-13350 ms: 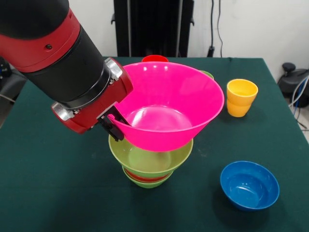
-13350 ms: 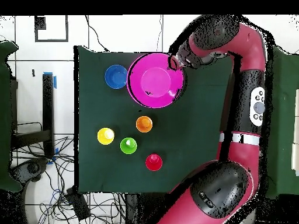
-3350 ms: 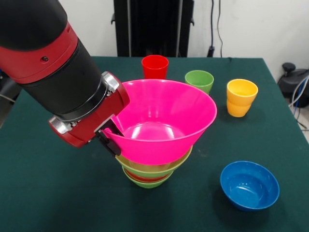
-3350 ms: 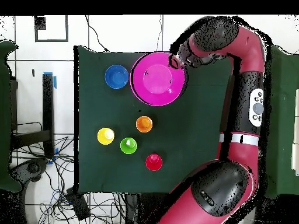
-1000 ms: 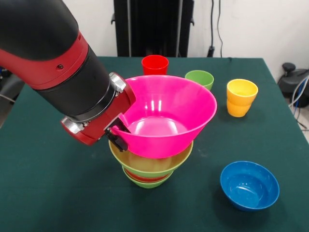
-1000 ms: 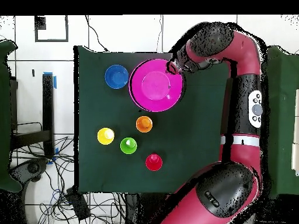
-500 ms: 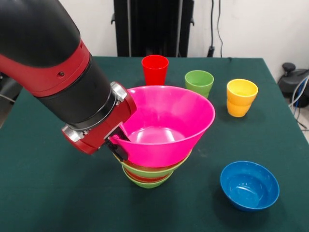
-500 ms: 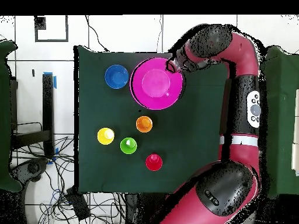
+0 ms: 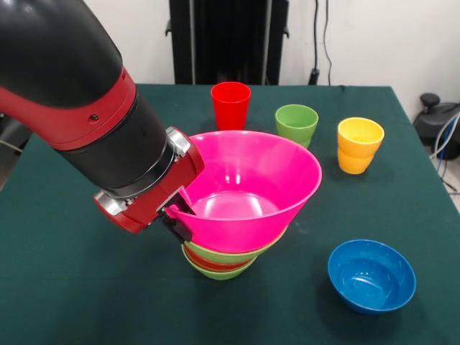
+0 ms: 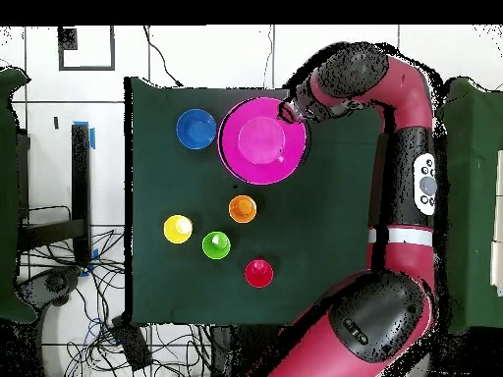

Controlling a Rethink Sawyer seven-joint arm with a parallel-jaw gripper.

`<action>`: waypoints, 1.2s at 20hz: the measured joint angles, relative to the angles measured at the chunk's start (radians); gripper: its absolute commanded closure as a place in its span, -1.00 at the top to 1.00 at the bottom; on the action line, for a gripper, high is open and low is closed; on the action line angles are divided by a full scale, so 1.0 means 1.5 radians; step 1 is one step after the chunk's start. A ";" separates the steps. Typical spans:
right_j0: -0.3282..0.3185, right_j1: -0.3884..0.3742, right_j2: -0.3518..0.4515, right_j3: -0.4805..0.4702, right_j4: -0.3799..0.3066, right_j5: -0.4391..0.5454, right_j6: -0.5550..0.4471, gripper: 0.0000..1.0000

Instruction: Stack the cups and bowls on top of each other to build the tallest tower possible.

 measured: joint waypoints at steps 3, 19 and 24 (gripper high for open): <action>0.000 0.000 0.000 0.000 -0.002 0.000 0.000 -1.00; 0.000 -0.001 0.000 0.000 -0.011 0.000 0.000 -1.00; 0.000 -0.001 0.000 0.000 -0.014 0.000 0.000 -1.00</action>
